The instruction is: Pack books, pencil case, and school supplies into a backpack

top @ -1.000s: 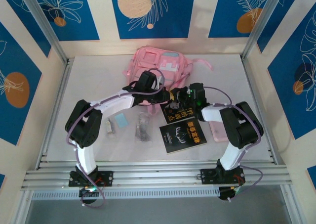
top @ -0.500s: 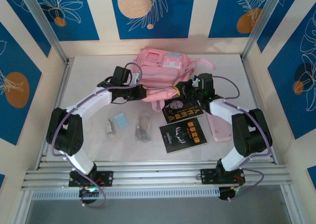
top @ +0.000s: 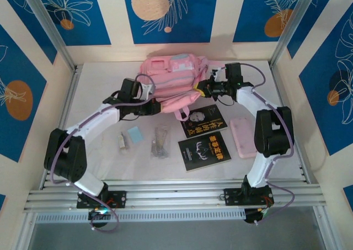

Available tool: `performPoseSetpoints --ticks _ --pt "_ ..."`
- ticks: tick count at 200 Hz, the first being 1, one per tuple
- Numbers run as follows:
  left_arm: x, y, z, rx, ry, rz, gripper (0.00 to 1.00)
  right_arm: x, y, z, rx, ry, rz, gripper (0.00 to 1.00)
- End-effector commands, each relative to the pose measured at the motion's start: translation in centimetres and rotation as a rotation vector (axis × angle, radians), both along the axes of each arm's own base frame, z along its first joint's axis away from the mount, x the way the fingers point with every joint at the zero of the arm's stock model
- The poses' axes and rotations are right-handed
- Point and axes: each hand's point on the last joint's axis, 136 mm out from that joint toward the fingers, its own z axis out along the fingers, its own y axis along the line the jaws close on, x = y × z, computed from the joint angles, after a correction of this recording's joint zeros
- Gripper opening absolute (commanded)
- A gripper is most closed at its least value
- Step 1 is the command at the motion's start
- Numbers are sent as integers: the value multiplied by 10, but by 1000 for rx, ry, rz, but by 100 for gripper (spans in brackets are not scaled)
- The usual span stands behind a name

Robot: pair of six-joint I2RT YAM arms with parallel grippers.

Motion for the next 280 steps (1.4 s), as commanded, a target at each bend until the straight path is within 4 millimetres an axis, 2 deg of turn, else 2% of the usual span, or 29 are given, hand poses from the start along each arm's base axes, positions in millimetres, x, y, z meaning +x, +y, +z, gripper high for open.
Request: performPoseSetpoints --ticks 1,4,14,20,32,39,50,57,87,106,127,149,178,187,193,196,206,209,227,241,255,280 --pt "-27 -3 1 44 45 25 0 27 -49 11 -68 -96 -63 0" --pt "-28 -8 3 33 44 16 0 29 -51 8 -72 -88 -70 1" --pt "-29 -24 8 -4 41 -6 0 36 -56 2 -73 -62 -97 14" --pt "-27 -32 9 -22 42 -15 0 39 -58 -1 -69 -41 -111 27" --pt "-18 -43 7 -35 41 -17 0 40 -61 -6 -61 2 -140 59" --pt "-11 -51 8 -49 33 -18 0 37 -62 -8 -65 21 -159 69" --pt "2 -60 13 -74 8 -9 0 30 -65 -11 -89 36 -191 92" --pt "11 -65 15 -89 -7 0 0 22 -68 -13 -103 52 -213 100" --pt "38 -83 34 -177 -54 36 0 -19 -70 -18 -126 80 -239 99" --pt "40 -92 40 -187 -62 23 0 -45 -61 -23 -119 93 -241 99" --pt "36 -99 40 -202 -53 12 0 -64 -40 -29 -91 112 -235 99" --pt "29 -106 40 -234 -31 1 0 -67 -17 -34 -49 109 -239 100" --pt "16 -116 42 -266 -3 -32 0 -44 7 -31 -26 30 -250 97" --pt "14 -117 43 -276 2 -36 0 -36 13 -32 -41 10 -263 91" --pt "12 -117 43 -280 8 -37 0 -31 16 -36 -53 7 -270 82" --pt "12 -117 43 -280 9 -35 0 -29 16 -37 -56 6 -276 70" --pt "10 -114 42 -271 4 -31 0 -24 17 -39 -43 0 -299 12" --pt "10 -113 41 -263 2 -28 0 -23 17 -39 -36 -7 -306 0" --pt "12 -100 27 -193 1 -9 0 -20 11 -34 -32 -32 -333 0" --pt "15 -82 11 -127 11 15 0 -22 7 -28 -49 -50 -333 0" --pt "16 -56 -6 -47 27 42 0 -25 3 -26 -72 -54 -331 0" --pt "15 0 -22 91 36 107 0 -29 -2 -24 -92 -52 -319 0"
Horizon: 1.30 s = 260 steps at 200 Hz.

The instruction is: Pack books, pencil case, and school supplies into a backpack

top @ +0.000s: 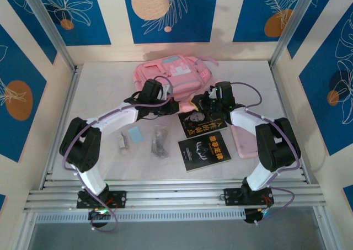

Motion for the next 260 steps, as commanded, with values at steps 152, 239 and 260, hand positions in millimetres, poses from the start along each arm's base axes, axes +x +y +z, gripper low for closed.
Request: performPoseSetpoints --ticks 152,239,260 --pt "131 281 -39 522 -93 626 0 0 6 39 -51 -133 168 0" --pt "30 230 -19 259 -32 527 76 52 86 19 -50 -159 262 0" --pt "2 225 -9 263 -56 526 76 59 103 13 -23 -119 304 0"
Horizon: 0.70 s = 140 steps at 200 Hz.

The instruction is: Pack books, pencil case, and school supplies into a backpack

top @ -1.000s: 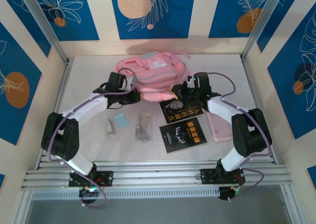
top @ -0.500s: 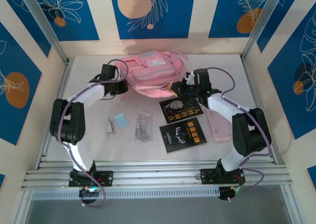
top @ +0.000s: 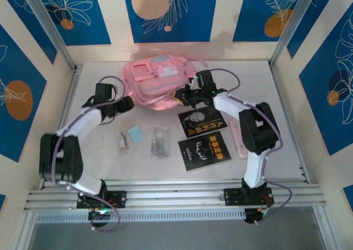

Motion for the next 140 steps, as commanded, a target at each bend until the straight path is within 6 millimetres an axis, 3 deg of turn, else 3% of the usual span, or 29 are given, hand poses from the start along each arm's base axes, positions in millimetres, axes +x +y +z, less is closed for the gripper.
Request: performPoseSetpoints --ticks 1,12,26,42,61,93,140 --pt "-24 -10 18 -27 -41 0 76 30 15 13 31 -93 24 0" --pt "-33 -14 24 -38 -56 0 76 26 22 13 33 -77 48 3" --pt "-39 -24 34 -66 -87 -11 76 15 28 14 32 -56 92 28" --pt "-41 -43 43 -93 -118 -40 76 -14 40 21 53 -58 216 55" --pt "-40 -70 51 -106 -138 -92 76 -50 35 12 -23 -17 320 66" --pt "-36 -115 56 -112 -160 -162 76 -89 -13 -2 -149 36 299 69" --pt "-39 -168 50 -103 -156 -258 76 -103 -121 -17 -462 82 56 70"
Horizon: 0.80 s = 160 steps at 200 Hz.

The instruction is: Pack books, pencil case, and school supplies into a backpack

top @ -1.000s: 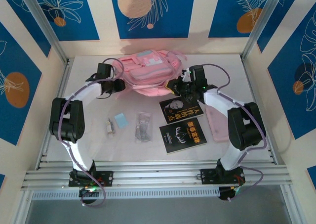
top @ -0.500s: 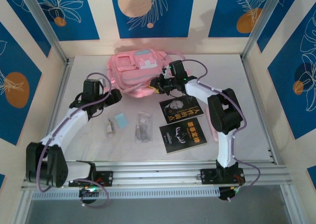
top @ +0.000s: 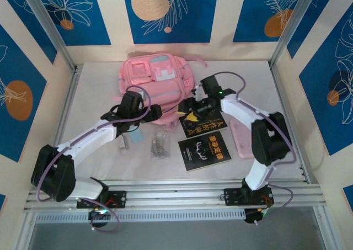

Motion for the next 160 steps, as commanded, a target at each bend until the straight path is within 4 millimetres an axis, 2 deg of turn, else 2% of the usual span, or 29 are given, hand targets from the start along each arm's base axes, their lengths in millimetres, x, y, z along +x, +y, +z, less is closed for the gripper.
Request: performPoseSetpoints --ticks 1,15,27,51,67,82,108,160 --pt "10 -27 19 -20 -62 -19 76 -13 -63 -14 -220 6 -113 70" --pt "11 -47 19 -15 -65 -72 76 -14 -96 -21 -275 44 -231 70" --pt "14 -67 19 -26 -71 -129 76 -18 -116 -27 -284 76 -320 70" --pt "25 -105 14 -54 -74 -235 74 -26 -138 -42 -266 113 -456 70" --pt "32 -129 6 -58 -61 -303 69 -31 -151 -55 -273 133 -529 70" --pt "34 -150 -5 -66 -34 -365 62 -33 -160 -68 -248 146 -586 70" --pt "34 -172 -24 -56 10 -425 59 -24 -161 -79 -147 149 -642 68" --pt "33 -181 -59 -37 62 -468 58 4 -165 -97 -141 122 -690 68"
